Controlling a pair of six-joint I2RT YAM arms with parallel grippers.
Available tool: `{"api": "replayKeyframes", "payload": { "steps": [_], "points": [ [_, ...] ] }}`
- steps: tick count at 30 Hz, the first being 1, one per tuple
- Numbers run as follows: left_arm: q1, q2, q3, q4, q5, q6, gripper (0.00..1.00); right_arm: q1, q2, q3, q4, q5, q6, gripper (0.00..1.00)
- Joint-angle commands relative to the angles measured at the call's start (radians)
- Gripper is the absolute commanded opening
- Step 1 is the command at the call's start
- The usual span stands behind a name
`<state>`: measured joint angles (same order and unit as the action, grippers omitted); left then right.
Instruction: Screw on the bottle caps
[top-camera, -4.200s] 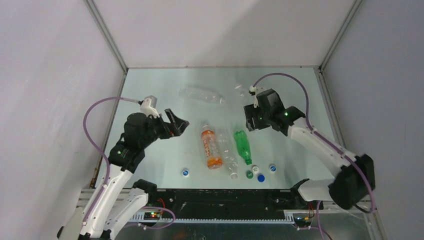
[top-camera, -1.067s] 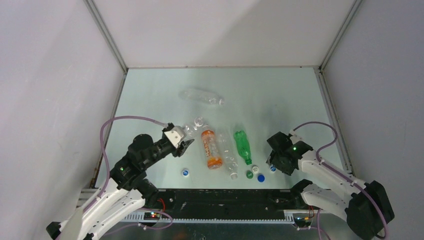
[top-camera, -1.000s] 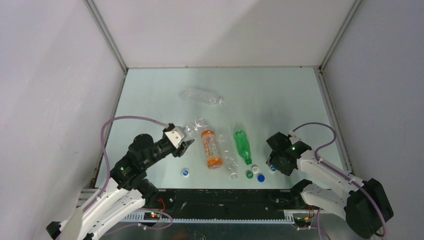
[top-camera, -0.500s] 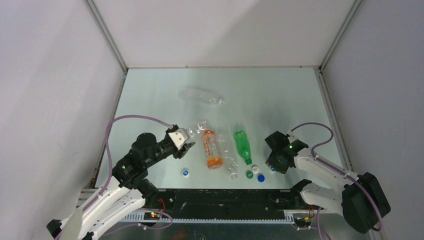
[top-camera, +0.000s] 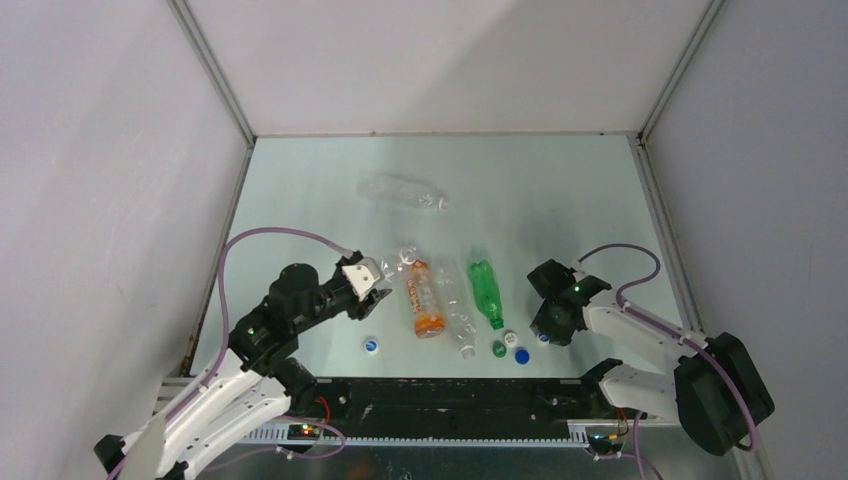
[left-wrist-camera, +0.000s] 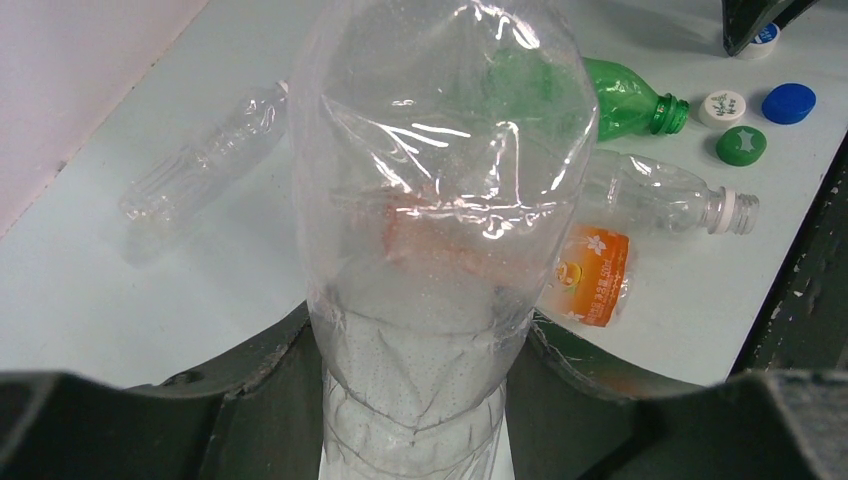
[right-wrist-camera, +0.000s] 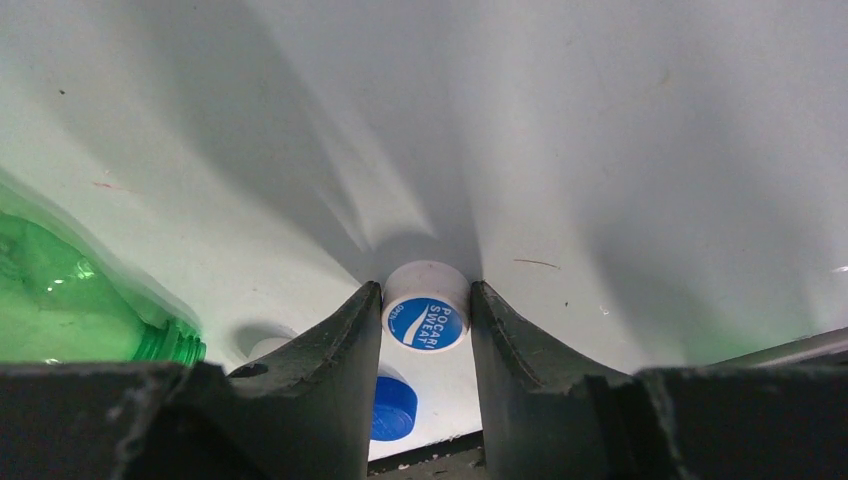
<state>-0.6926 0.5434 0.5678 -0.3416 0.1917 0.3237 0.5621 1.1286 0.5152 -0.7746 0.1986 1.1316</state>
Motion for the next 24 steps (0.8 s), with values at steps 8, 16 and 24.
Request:
{"api": "replayKeyframes", "payload": {
  "steps": [8,16,24],
  "points": [
    [0.002,0.01,0.034,0.004,0.026,0.035,0.46,0.002,0.003,0.035,0.019,-0.033,-0.052,0.14],
    [0.003,0.041,0.057,-0.011,0.054,0.045,0.45,0.031,-0.09,0.196,0.016,-0.028,-0.276,0.0],
    [0.003,0.071,0.063,0.001,0.044,0.095,0.43,0.017,-0.166,0.387,0.082,-0.171,-0.597,0.0]
  ]
}}
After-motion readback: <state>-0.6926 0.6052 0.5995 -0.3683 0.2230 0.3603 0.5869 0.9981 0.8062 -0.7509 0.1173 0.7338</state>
